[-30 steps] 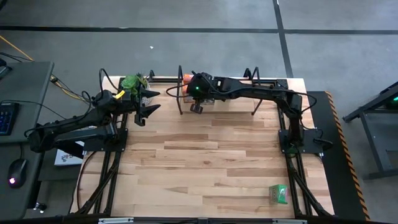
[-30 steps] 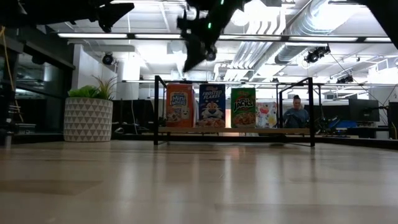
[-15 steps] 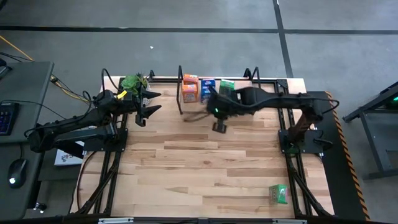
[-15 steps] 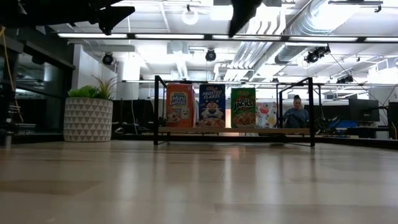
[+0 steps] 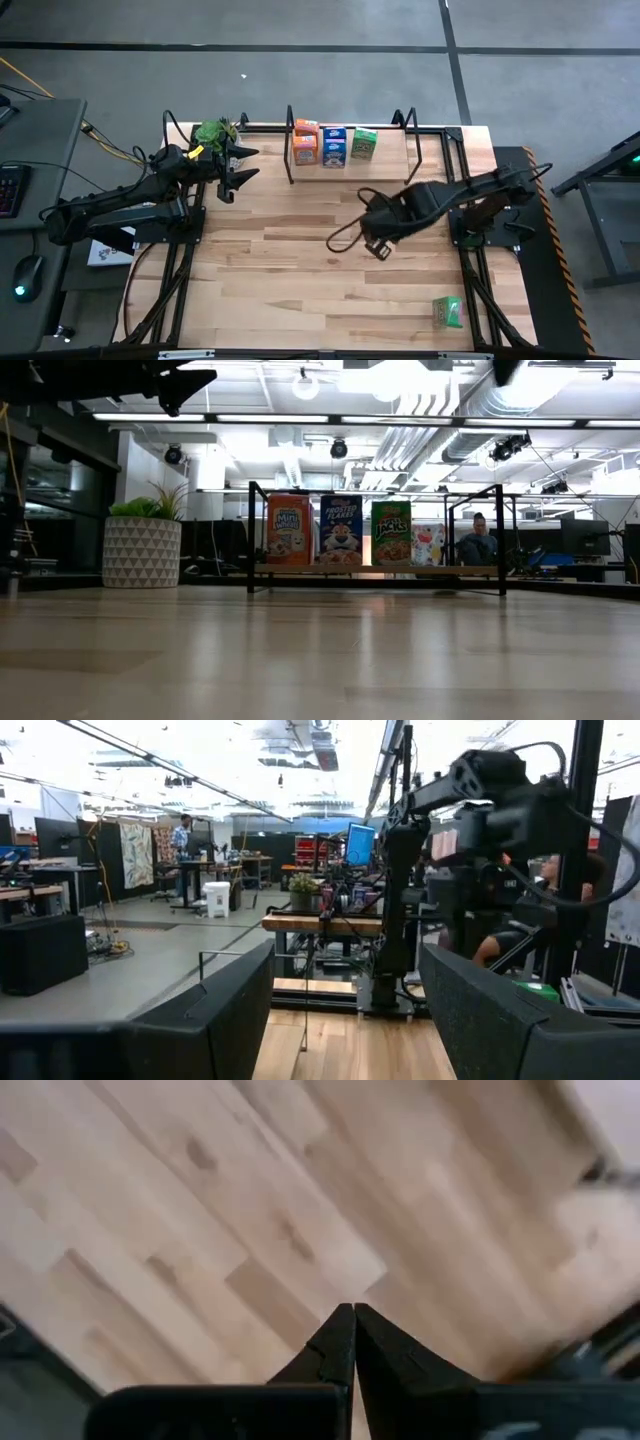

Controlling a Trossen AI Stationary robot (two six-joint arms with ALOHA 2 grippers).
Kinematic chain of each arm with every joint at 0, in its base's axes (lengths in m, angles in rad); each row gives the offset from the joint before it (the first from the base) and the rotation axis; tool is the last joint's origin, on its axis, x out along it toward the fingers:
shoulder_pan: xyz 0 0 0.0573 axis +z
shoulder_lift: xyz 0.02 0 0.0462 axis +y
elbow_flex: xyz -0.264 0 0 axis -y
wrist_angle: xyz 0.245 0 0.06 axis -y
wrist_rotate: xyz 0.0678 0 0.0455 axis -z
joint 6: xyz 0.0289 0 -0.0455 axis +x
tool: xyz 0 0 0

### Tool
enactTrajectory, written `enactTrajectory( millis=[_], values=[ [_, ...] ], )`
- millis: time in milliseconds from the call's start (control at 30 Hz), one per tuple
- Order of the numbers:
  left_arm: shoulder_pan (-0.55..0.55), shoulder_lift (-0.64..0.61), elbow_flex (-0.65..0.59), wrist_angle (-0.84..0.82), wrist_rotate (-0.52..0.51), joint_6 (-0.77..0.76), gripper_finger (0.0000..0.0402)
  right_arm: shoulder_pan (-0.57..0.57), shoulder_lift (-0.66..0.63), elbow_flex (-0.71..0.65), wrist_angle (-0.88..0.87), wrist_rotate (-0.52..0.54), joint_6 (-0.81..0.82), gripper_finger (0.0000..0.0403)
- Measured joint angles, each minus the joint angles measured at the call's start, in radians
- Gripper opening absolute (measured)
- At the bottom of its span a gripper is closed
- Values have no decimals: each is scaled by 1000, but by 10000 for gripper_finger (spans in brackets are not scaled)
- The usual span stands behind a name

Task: Stack cereal on shelf
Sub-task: Put the green cereal box on the shelf aligned with the other green cereal box

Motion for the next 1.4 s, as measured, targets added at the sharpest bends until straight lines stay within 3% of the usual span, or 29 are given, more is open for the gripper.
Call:
enactTrajectory(
  millis=[133, 467, 633, 867, 1000, 1200, 1400],
  values=[
    [-1, 0, 0, 0, 0, -16, 241, 65, -17, -32, 0, -44, 185, 43],
    [-5, 0, 0, 0, 7, -35, 241, 250, -30, -134, -5, -252, 583, 229],
    [-5, 0, 0, 0, 7, -52, 241, 396, -30, -140, -3, -301, 817, 286],
    [-5, 0, 0, 0, 8, -61, 241, 636, -30, -140, -3, -274, 1284, 296],
    [-5, 0, 0, 0, 8, -73, 241, 691, -1, -140, -3, -334, 1331, 296],
    [-5, 0, 0, 1, 8, -77, 241, 679, 42, -141, 0, -239, 1308, 296],
    [-5, 0, 0, 0, 8, -77, 241, 679, 66, -141, -4, -292, 1324, 296]
  ],
)
